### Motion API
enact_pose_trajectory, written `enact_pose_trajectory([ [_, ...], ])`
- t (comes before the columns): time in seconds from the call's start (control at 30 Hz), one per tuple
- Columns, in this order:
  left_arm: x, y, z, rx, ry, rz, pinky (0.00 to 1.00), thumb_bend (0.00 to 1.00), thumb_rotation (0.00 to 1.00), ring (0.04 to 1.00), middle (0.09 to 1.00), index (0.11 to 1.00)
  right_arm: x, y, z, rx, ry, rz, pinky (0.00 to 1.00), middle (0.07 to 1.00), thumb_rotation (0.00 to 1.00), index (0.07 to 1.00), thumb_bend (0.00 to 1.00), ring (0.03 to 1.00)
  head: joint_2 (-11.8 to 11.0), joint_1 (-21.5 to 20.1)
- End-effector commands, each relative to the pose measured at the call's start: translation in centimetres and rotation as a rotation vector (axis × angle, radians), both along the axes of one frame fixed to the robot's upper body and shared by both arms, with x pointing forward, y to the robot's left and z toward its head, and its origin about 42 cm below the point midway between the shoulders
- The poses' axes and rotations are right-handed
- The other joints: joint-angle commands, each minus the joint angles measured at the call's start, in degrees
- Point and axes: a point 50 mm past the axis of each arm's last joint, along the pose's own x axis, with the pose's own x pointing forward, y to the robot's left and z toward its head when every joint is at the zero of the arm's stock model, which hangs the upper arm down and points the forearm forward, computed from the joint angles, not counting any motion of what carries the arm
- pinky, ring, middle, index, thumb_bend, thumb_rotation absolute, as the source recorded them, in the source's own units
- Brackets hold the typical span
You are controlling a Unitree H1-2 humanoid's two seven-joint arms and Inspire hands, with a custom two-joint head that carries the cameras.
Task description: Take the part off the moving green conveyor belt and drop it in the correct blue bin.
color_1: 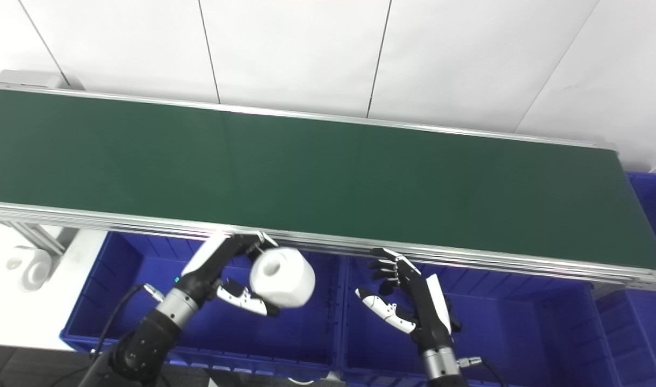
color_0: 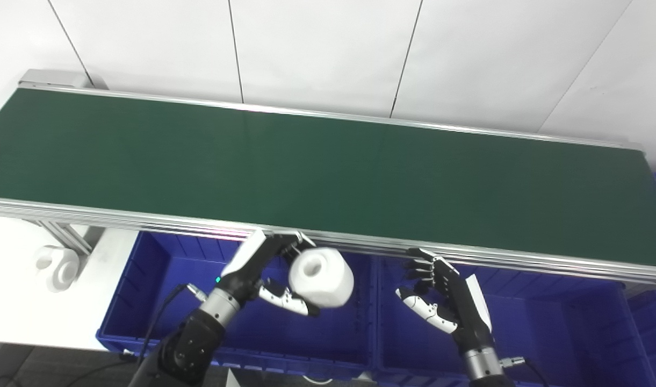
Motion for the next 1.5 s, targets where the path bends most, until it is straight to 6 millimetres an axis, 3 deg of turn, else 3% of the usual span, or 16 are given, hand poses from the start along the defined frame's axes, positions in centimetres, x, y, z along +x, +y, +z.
enact_pose_trajectory([
  [0.0,1.0,-0.6,0.9,0.022,-0.025,0.003,0.47,0.51,0.0,0.514,0.477,0.515,0.2,-0.2,0.9,-0.002,-0.041,-0.003,0.57,0.689,0.49,0.763,0.61,0.649,0.02,0.62],
  [0.1,1.1,-0.8,0.7,0.113,0.005,0.009,0.48,0.51,0.0,0.526,0.474,0.521,0.0,-0.3,1.0,-0.002,-0.037,-0.006,0.57,0.691,0.5,0.767,0.61,0.652,-0.02,1.06],
  [0.17,1.1,-1.0,0.5,0.195,0.031,0.024,0.53,0.52,0.0,0.586,0.486,0.512,-0.1,-0.3,1.0,0.002,-0.034,-0.006,0.57,0.692,0.49,0.768,0.61,0.657,0.07,1.15],
  [0.2,1.1,-1.1,0.5,0.223,0.039,0.032,0.6,0.51,0.03,0.663,0.64,0.504,-0.2,-0.3,1.0,0.0,-0.033,-0.007,0.57,0.693,0.49,0.769,0.61,0.656,0.08,1.11],
  [0.23,1.1,-1.2,0.5,0.247,0.061,0.039,0.64,0.54,0.04,0.709,0.719,0.564,-0.2,-0.3,0.9,-0.002,-0.035,-0.005,0.58,0.694,0.5,0.771,0.61,0.656,0.03,1.07],
  [0.27,1.1,-1.2,0.5,0.26,0.076,0.043,0.69,0.61,0.04,0.765,0.793,0.737,-0.2,-0.3,0.9,-0.004,-0.037,-0.004,0.58,0.696,0.51,0.773,0.61,0.657,0.0,1.04],
  [0.3,1.1,-1.2,0.5,0.28,0.1,0.045,0.69,0.61,0.04,0.77,0.8,0.754,-0.2,-0.3,0.9,0.001,-0.038,-0.007,0.58,0.696,0.51,0.773,0.6,0.657,-0.04,1.07],
  [0.33,1.1,-1.2,0.6,0.295,0.116,0.047,0.72,0.65,0.08,0.818,0.865,0.848,-0.3,-0.3,0.8,0.005,-0.038,-0.01,0.57,0.694,0.49,0.769,0.6,0.652,-0.04,1.07],
  [0.53,1.2,-1.2,1.0,0.226,0.161,0.039,0.79,0.75,0.2,0.907,0.968,0.989,-0.3,-0.3,0.9,0.008,-0.026,-0.015,0.57,0.701,0.5,0.768,0.61,0.654,-0.3,1.58],
  [0.73,0.3,-2.0,2.1,-0.081,0.136,0.047,0.81,0.81,0.29,0.889,0.926,0.946,-0.3,-0.5,0.9,-0.003,-0.024,-0.01,0.57,0.7,0.5,0.765,0.61,0.656,-0.2,1.04],
  [0.87,-0.9,-2.9,1.9,-0.264,0.137,0.045,0.81,0.8,0.21,0.867,0.878,0.887,-0.4,-0.7,1.0,-0.005,-0.025,-0.012,0.56,0.7,0.49,0.766,0.6,0.652,-0.01,1.25],
  [1.07,-1.5,-3.0,1.1,-0.287,0.117,0.027,0.8,0.77,0.14,0.85,0.857,0.847,-0.5,-0.8,1.0,0.001,-0.02,-0.016,0.57,0.702,0.49,0.763,0.62,0.657,-0.17,0.92],
  [1.47,-1.3,-3.0,0.9,-0.271,0.078,0.027,0.79,0.77,0.13,0.838,0.842,0.836,-0.2,-1.1,0.8,0.003,-0.02,-0.017,0.59,0.716,0.39,0.763,0.63,0.67,-0.33,1.05],
])
